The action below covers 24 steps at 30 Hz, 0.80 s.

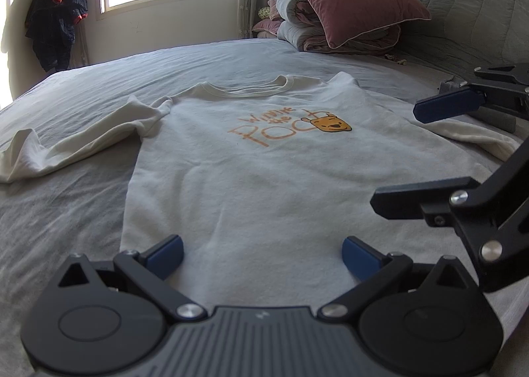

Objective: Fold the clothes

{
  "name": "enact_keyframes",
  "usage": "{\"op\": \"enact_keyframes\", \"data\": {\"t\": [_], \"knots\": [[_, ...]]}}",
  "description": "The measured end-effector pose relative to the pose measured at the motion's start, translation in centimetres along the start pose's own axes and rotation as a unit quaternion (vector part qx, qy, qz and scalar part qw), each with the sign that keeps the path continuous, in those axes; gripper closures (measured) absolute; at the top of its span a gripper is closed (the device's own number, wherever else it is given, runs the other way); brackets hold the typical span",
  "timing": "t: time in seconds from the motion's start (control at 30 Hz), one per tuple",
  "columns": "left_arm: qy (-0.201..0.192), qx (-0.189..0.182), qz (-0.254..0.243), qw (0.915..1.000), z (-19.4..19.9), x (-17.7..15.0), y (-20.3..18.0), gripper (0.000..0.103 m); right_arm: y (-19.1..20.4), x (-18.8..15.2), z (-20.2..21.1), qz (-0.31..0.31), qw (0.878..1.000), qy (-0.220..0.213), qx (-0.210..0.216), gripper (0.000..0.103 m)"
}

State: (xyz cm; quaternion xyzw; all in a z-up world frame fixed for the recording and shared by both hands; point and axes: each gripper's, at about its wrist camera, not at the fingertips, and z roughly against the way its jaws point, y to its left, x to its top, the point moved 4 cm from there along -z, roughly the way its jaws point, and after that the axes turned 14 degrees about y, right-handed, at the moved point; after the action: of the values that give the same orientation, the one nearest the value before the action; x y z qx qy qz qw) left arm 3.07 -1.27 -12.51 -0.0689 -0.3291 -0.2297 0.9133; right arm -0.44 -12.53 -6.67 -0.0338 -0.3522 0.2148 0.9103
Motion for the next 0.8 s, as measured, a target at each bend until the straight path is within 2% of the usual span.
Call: {"op": "enact_keyframes", "data": {"t": [0.23,0.8], "knots": [[0.000,0.001,-0.001,1.0000,0.0,0.0,0.0,0.000,-0.8,-0.3,-0.3,-0.023,1.000,0.006,0.016,0.006],[0.000,0.000,-0.001,1.0000,-0.1,0.0,0.0,0.000,-1.1,-1.1,0.6,-0.015,1.000,0.009,-0.009,0.004]]}}
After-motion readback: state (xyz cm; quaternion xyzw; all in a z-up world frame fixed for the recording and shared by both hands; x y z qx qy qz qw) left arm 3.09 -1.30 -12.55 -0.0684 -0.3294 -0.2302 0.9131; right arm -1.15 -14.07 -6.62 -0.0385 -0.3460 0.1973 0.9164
